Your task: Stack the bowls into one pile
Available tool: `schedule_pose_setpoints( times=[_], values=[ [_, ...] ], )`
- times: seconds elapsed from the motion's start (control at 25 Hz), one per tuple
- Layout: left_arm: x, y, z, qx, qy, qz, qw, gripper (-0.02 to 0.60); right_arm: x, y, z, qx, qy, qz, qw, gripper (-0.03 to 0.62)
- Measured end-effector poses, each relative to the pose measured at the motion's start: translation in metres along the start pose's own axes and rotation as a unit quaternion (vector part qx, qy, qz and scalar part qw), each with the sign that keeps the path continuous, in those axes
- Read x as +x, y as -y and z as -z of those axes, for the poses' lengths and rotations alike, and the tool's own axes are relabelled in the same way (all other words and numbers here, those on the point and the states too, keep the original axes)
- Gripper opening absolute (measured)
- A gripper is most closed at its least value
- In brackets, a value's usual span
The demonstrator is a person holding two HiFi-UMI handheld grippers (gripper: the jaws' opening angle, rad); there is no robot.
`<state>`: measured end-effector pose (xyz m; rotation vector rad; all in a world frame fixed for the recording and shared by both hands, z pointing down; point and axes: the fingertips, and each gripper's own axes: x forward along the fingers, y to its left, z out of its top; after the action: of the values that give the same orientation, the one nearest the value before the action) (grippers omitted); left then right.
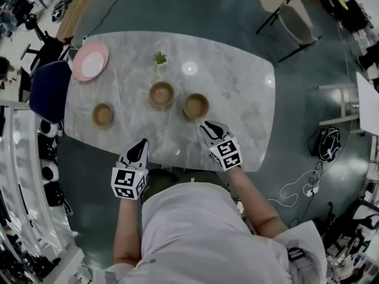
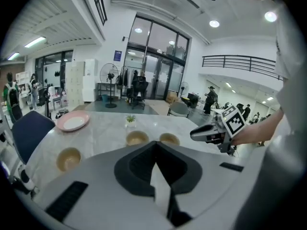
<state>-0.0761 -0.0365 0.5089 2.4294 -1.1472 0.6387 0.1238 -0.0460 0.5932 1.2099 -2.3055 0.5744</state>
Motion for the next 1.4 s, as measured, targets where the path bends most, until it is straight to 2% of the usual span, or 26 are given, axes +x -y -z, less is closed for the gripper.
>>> schedule_pose_setpoints(
  times=[0.24,0.48,1.04,1.4],
  values=[
    [-0.024,-0.010,0.022,-0.033,-0.012,-0.056,0.9978,0.002,0.032,0.001,0.010,-0.026,-0.026,-0.033,0.999,0.084],
    [-0.041,-0.009,0.043,-0.063,-0.015,-0.092,0.9937,0.002,0.061,0.006,0.027,-0.057,-0.053,-0.037,0.996,0.097],
    [-0.072,-0.025,0.075,-0.095,-0.030,-0.134,0.9860,0.002,0.105,0.011,0.054,-0.117,-0.116,-0.046,0.985,0.114],
    [-0.091,-0.039,0.078,-0.093,-0.021,-0.137,0.9859,0.002,0.120,0.016,0.061,-0.162,-0.130,-0.002,0.978,0.103]
  ],
)
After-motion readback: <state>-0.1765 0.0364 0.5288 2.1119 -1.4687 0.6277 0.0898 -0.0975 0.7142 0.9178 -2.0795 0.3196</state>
